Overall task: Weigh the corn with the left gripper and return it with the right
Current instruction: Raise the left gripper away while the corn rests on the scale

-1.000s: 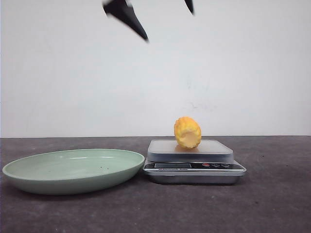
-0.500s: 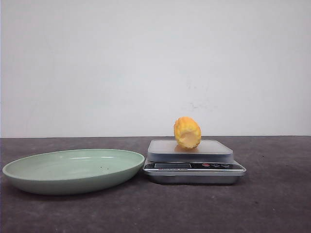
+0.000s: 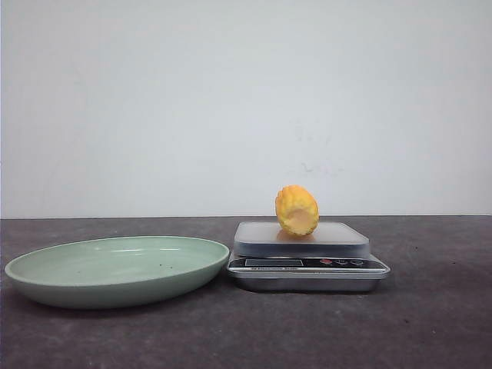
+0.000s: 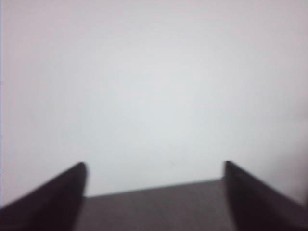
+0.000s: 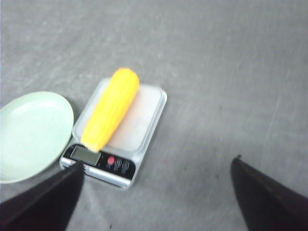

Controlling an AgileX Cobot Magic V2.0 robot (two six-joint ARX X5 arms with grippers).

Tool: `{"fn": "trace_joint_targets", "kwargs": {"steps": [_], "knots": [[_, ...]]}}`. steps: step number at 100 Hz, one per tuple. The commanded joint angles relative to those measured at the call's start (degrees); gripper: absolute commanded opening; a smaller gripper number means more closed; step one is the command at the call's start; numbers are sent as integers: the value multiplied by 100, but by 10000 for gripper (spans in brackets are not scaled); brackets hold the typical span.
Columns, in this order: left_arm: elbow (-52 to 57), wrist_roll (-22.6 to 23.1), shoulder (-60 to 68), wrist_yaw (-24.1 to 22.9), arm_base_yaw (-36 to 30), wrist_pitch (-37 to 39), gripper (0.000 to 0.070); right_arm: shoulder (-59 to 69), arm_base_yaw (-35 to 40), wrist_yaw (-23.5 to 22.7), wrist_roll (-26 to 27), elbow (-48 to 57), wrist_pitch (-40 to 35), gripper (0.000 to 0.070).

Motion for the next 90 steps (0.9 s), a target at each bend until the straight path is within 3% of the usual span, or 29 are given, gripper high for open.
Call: {"fn": "trace_joint_targets", "kwargs": {"steps": [1, 7, 12, 47, 73, 90], "knots": [[15, 243, -190, -28, -46, -295, 170, 13, 24, -9, -157, 61, 149, 541], [-120, 260, -509, -24, -48, -295, 54, 13, 24, -24, -153, 61, 199, 540], [-251, 313, -772, -26, -48, -295, 0, 20, 26, -33, -133, 61, 201, 538], [-1672, 466, -2205, -28, -59, -293, 0, 24, 138, -142, -103, 61, 72, 481], [-2343, 155, -2424, 9, -57, -295, 0, 17, 149, -188, -223, 61, -197, 480], [-2594, 153, -2422, 17, -59, -293, 0, -20, 149, -946, 101, 68, 306, 480]]}}
